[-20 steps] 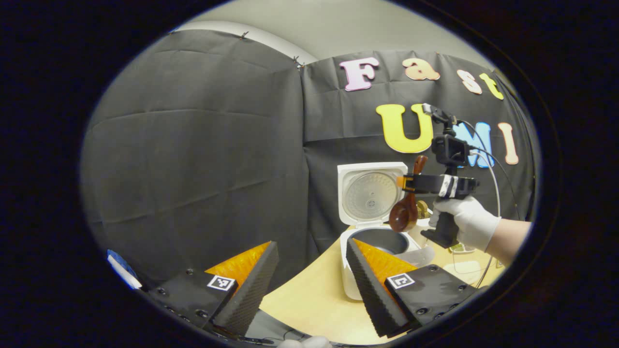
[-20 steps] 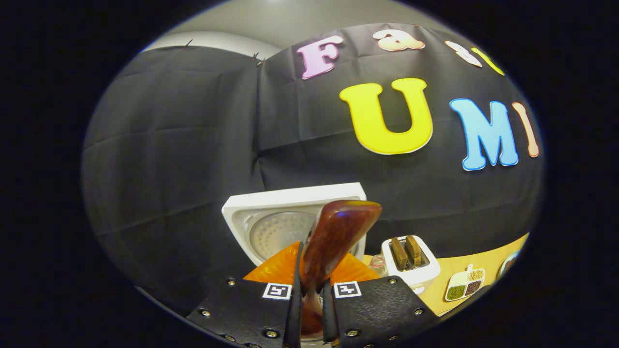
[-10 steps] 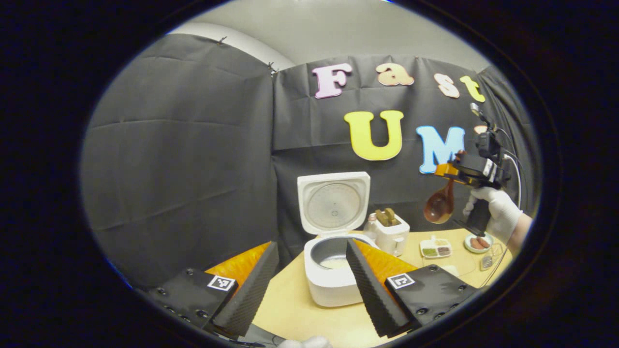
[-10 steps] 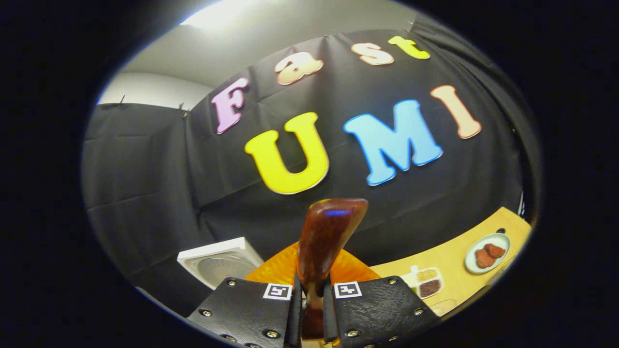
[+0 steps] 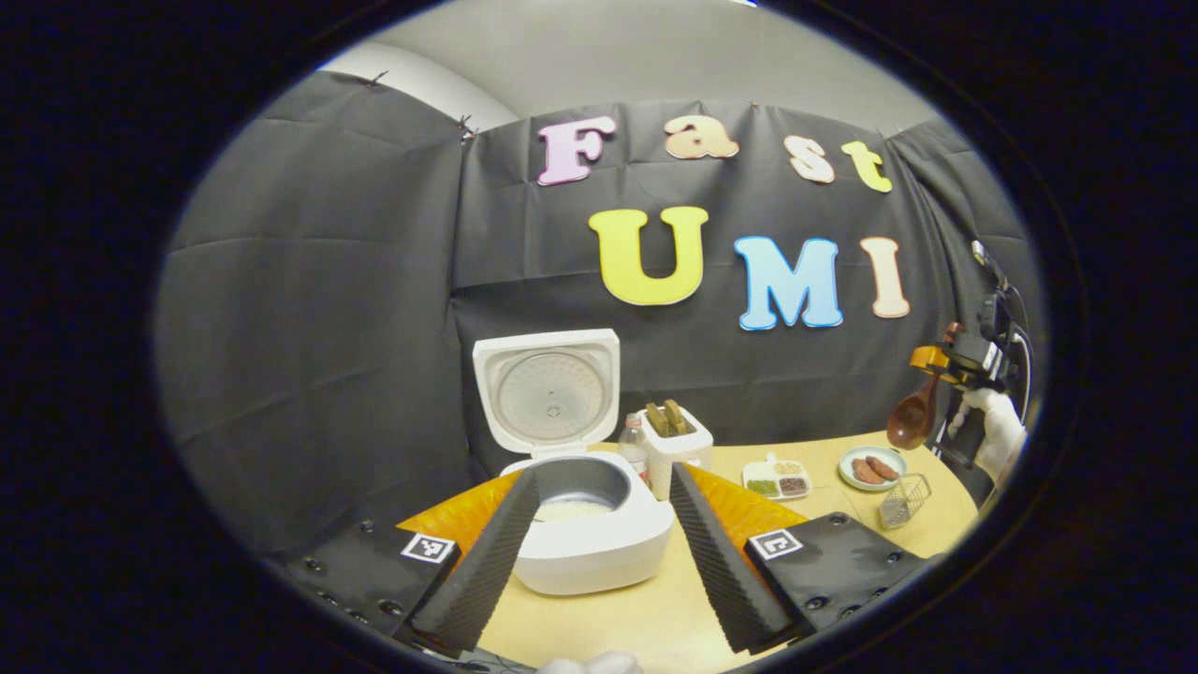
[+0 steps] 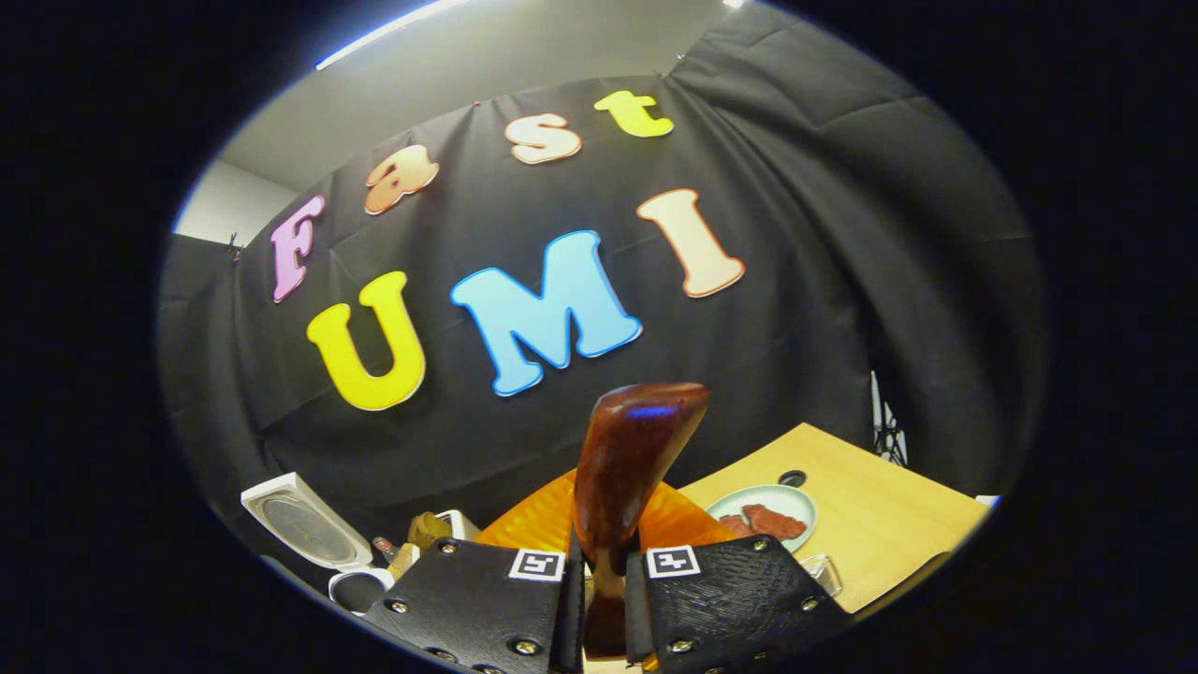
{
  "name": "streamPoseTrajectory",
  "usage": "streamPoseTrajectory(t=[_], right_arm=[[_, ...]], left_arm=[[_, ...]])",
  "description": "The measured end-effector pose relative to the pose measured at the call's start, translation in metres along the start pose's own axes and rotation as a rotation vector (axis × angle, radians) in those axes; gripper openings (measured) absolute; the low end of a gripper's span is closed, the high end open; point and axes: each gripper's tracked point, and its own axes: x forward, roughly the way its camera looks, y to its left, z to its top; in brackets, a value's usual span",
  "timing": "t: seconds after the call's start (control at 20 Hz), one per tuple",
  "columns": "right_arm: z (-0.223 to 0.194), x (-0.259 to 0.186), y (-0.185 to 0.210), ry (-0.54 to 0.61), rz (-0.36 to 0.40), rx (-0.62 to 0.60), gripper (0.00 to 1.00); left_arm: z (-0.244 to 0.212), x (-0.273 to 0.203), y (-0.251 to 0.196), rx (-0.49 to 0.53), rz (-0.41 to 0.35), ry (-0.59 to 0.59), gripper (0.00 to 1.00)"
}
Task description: Close the left gripper, press the button to open the rice cooker; take a wooden spoon from the chopstick holder with the right hand, scoop a spoonful of rice and pour it into the rice cooker, then put the wooden spoon back into the chopstick holder.
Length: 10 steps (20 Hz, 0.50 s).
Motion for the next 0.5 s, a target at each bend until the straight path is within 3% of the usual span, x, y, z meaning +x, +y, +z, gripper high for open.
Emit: streamPoseTrajectory(t=[0.2,0.5], right_arm=[[-0.008,0.001,-0.076,0.013,-0.087,-0.010,0.18],[-0.054,0.004,-0.128,0.072,-0.151,-0.021,0.17]], left_arm=[[0.006,0.004,-0.037,0.018,-0.024,-0.001,1.00],[0.010,0.005,-0.072,0.041,-0.026,0.002,0.98]])
